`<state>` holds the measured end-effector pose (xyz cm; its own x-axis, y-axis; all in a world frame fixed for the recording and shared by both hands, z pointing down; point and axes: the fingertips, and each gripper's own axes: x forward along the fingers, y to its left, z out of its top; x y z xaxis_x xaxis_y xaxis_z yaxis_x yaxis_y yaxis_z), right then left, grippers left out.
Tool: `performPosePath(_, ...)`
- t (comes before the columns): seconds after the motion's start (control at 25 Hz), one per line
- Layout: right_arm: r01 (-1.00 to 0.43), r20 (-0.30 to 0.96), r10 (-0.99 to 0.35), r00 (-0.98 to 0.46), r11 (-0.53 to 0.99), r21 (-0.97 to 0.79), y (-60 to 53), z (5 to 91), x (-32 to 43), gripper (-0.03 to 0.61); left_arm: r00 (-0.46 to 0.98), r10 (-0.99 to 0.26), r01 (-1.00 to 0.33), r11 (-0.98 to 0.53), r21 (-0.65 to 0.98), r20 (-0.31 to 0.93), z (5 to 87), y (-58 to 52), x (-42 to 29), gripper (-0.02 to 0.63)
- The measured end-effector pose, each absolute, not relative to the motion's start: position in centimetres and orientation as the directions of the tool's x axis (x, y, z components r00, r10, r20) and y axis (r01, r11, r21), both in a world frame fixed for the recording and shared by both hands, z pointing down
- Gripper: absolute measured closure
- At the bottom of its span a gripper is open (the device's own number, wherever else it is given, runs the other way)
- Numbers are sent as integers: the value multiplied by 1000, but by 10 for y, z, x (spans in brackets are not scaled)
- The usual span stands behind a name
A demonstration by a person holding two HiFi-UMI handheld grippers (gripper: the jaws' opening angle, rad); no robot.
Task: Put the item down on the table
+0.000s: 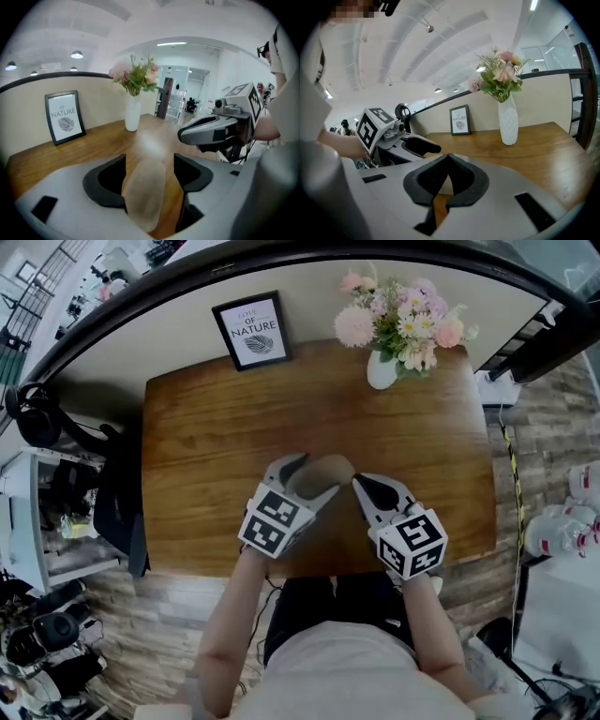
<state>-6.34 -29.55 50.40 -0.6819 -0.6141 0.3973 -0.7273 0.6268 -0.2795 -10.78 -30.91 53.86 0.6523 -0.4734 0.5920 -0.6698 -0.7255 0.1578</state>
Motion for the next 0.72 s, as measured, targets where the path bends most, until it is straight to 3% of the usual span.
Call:
performPosePath(0.48,-674,258,-626,-736,714,-192,-298,418,-79,569,690,-653,-722,-654,228,311,423,-300,-120,503)
performPosePath(0.6,-659,230,-621,-750,733,-169,-296,403,-85,569,686,-677,-727,-653,214,266,404,-292,-123,590)
performPosePath(0.72,-643,214,-610,-763,750,-154,-291,393,-89,568,680,-703,-733,-646,213,206,392,-282,-128,599)
